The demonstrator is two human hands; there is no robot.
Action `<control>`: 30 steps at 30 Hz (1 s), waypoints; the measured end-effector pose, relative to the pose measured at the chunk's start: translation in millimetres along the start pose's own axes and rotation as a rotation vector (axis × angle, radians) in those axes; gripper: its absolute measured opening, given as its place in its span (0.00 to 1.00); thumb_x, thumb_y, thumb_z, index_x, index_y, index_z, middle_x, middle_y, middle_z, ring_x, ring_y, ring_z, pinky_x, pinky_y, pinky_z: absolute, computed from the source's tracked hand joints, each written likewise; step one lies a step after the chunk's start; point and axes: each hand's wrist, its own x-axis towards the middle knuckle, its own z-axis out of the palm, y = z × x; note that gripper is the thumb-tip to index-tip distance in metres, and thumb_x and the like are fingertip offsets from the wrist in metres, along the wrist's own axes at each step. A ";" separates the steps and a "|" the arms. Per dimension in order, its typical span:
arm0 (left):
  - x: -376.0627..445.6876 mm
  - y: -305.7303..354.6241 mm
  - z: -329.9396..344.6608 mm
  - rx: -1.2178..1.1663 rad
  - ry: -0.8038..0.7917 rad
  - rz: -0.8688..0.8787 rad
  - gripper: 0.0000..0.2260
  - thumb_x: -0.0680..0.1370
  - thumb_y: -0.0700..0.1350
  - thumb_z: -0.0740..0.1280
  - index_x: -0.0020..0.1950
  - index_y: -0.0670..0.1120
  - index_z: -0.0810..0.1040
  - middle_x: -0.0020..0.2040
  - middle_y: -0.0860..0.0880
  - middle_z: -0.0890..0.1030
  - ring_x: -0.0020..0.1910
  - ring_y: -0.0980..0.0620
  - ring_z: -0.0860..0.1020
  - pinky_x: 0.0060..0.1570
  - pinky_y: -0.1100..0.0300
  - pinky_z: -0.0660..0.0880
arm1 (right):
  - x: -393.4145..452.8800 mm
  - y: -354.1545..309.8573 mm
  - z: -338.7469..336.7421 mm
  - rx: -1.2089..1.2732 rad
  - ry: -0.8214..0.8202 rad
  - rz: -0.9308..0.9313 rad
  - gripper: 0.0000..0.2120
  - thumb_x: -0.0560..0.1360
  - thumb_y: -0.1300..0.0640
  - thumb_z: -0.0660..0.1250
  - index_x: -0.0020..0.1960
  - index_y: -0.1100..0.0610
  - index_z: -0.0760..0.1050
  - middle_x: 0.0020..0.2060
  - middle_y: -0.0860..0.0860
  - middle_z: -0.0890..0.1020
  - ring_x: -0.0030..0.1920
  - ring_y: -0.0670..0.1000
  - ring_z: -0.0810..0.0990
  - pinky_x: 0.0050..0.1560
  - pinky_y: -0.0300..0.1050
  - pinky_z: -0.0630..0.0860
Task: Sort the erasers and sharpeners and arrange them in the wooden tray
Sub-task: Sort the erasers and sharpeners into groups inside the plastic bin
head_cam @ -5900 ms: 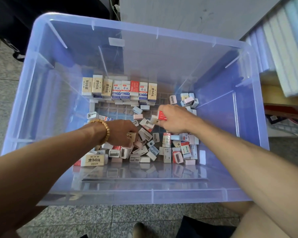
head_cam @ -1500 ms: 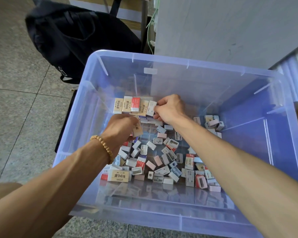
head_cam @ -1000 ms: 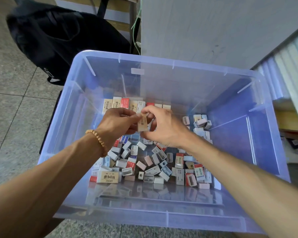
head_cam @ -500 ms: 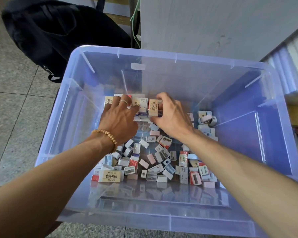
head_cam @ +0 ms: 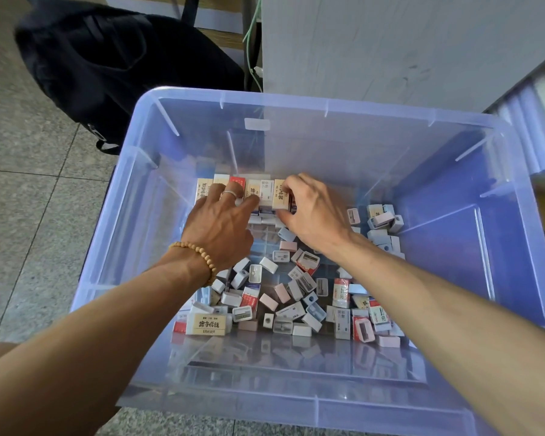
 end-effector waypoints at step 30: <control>-66.2 -2.7 -24.4 0.073 -0.917 0.217 0.24 0.79 0.40 0.63 0.75 0.53 0.67 0.71 0.51 0.70 0.67 0.51 0.71 0.61 0.62 0.68 | -59.8 2.1 -43.7 -0.158 -0.647 -0.048 0.14 0.77 0.52 0.68 0.62 0.54 0.76 0.49 0.50 0.80 0.48 0.51 0.79 0.46 0.46 0.76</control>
